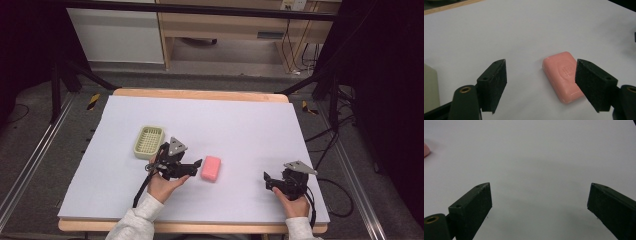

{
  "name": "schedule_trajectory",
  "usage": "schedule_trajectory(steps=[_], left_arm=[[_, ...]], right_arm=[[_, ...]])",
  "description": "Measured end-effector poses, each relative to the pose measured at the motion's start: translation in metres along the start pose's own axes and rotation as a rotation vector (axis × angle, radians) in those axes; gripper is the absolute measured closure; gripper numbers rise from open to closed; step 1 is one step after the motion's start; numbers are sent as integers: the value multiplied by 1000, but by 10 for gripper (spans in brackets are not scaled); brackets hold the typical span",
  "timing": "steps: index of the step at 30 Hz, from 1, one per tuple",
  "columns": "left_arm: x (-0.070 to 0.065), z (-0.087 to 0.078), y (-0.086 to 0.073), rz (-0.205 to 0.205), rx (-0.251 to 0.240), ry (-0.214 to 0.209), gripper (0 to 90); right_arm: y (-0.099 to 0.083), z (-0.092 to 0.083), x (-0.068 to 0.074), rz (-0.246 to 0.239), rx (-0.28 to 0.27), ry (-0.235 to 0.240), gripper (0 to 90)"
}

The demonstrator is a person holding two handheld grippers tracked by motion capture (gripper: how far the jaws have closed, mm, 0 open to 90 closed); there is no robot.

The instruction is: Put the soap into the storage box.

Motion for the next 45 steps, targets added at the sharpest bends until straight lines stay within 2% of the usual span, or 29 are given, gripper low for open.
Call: schedule_trajectory(steps=[16, 20, 37, 45], left_arm=[[-20, 15, 0, 25, 37, -22, 235], [-25, 20, 0, 13, 38, -28, 231], [-40, 38, -2, 31, 78, -36, 217], [-49, 45, -4, 59, 100, -37, 207]], right_arm=[[0, 0, 0, 0, 0, -1, 59], [0, 0, 0, 1, 1, -1, 59], [0, 0, 0, 4, -2, 2, 59], [0, 0, 0, 6, 4, 9, 59]])
Point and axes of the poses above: each handheld gripper's, and its own axes: z roughly forward along the jaws, y roughly out of its top, x roughly to its left, the point moved 4 cm from there along z, roughly forward along the jaws, and after that the axes turned 11 degrees about y, right-handed, at the moved point
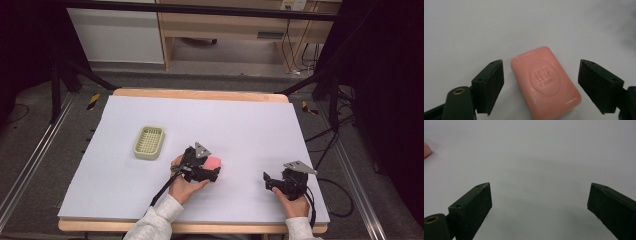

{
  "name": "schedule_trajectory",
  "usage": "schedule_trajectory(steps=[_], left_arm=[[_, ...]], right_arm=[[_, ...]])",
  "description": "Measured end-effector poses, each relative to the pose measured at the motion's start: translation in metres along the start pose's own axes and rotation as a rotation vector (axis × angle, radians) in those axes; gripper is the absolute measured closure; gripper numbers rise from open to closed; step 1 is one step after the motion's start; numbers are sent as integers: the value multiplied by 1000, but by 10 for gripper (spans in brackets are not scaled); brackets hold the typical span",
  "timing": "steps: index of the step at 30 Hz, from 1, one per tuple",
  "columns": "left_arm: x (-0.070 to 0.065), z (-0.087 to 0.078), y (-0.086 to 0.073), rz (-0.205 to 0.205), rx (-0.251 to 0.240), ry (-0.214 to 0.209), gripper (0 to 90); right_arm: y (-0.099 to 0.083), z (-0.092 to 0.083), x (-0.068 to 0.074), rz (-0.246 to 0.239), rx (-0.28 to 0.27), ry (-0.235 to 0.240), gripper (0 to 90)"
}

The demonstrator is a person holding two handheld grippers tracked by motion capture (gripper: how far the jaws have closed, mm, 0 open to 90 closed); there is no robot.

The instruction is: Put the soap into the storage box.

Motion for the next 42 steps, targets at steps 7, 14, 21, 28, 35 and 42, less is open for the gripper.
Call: schedule_trajectory(steps=[7, 14, 21, 28, 35, 42], left_arm=[[-5, 5, 0, 5, 12, -6, 202], [-7, 12, -4, 7, 45, -7, 198], [-9, 18, -7, 11, 69, 8, 200], [-9, 23, -10, -5, 95, 9, 196], [-8, 22, -11, -26, 104, -3, 279], [-6, 20, -12, -33, 113, -8, 364]], right_arm=[[0, 0, 0, 1, 1, 2, 59], [-1, 1, 0, 3, 6, 3, 59], [-1, 1, 0, 4, 8, 4, 59], [-1, 2, 0, 2, 11, 4, 59], [-1, 2, 0, 2, 11, 4, 59], [-1, 2, 0, 2, 13, 3, 59]])
Point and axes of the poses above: each handheld gripper's, and its own axes: z roughly forward along the jaws, y roughly out of its top, x roughly to its left, the point moved 4 cm from there along z, roughly forward along the jaws, and after that the axes turned 11 degrees about y, right-handed, at the moved point
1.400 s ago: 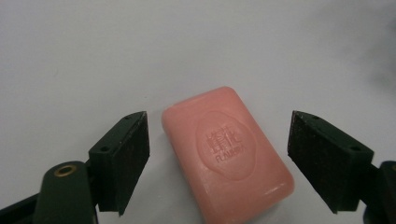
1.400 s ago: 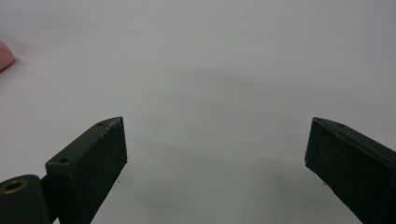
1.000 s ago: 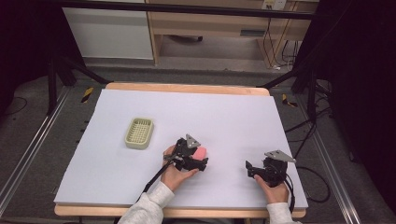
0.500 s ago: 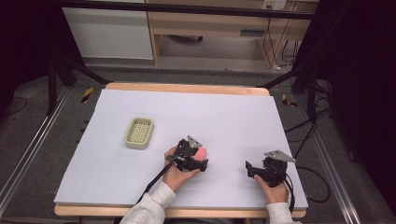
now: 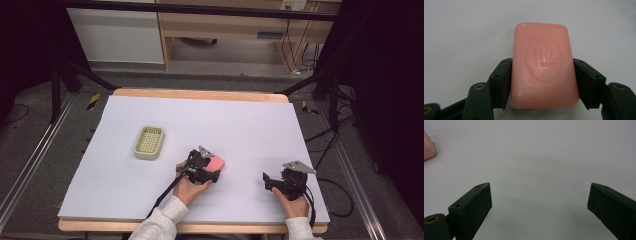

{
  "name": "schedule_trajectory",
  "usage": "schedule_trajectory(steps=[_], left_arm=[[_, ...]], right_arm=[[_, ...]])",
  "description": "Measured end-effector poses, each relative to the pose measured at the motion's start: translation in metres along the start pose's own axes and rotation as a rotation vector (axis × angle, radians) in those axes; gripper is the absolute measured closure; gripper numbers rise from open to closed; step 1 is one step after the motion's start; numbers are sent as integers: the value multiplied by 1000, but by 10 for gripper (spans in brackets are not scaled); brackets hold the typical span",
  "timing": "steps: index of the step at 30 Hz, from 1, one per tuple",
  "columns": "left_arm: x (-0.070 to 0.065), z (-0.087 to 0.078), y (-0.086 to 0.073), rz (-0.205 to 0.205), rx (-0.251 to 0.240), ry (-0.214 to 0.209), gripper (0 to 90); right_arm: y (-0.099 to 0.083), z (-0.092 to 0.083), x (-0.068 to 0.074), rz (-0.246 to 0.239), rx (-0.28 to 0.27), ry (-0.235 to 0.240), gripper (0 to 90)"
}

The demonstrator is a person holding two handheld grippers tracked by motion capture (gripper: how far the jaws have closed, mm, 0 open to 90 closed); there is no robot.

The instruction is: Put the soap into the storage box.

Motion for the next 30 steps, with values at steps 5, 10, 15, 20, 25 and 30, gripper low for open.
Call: schedule_trajectory(steps=[5, 10, 15, 20, 25, 30], left_arm=[[0, 0, 1, 13, 3, 0, 364], [1, 3, 2, 19, 13, -5, 310], [1, 5, 6, 18, 16, -12, 319], [-1, 6, 9, 41, 26, -8, 357], [-1, 8, 10, 39, 33, -9, 364], [0, 8, 11, 56, 48, -8, 368]], right_arm=[[0, 0, 0, 1, 1, 3, 58], [0, 0, 0, 1, 4, 9, 59], [0, 1, 0, 2, 7, 9, 59], [-1, 1, 0, -1, 9, 10, 59], [-1, 1, 0, 1, 10, 10, 59], [-1, 1, 0, 1, 13, 11, 59]])
Point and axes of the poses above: each handheld gripper's, and its own axes: z roughly forward along the jaws, y roughly out of its top, x roughly to its left, the point moved 4 cm from there along z, roughly forward along the jaws, and after that the axes turned 11 degrees about y, right-handed, at the moved point
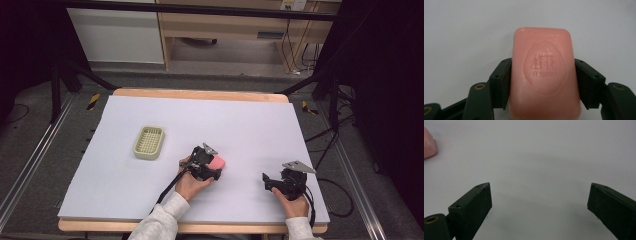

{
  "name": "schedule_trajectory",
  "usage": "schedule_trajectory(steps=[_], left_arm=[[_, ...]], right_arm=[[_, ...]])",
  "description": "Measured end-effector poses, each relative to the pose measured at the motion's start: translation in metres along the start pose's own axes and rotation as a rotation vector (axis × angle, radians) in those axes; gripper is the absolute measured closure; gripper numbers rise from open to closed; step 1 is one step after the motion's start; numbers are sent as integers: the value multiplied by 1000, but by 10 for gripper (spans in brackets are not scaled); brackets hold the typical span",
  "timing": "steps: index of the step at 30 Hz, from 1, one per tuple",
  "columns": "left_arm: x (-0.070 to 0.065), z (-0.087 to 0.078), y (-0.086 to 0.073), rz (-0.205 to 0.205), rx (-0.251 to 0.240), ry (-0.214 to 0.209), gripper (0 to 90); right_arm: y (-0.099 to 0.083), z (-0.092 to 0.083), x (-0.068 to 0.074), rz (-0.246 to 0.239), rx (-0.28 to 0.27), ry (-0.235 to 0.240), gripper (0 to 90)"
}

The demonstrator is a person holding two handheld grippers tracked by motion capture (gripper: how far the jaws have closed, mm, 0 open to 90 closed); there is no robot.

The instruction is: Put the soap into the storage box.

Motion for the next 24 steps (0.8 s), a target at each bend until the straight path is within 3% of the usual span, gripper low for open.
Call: schedule_trajectory(steps=[10, 16, 24], left_arm=[[-1, 0, 0, 9, 6, 7, 367], [-4, 1, 0, 34, 2, 35, 367], [-3, 1, 0, 34, 3, 31, 374]], right_arm=[[0, 0, 0, -1, 6, 2, 59], [0, 1, 0, -2, 8, 2, 59], [0, 1, 0, -4, 9, 4, 59]])
Point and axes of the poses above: each handheld gripper's, and its own axes: z roughly forward along the jaws, y roughly out of its top, x roughly to its left, the point moved 4 cm from there along z, roughly forward along the jaws, and after that the axes turned 11 degrees about y, right-handed, at the moved point
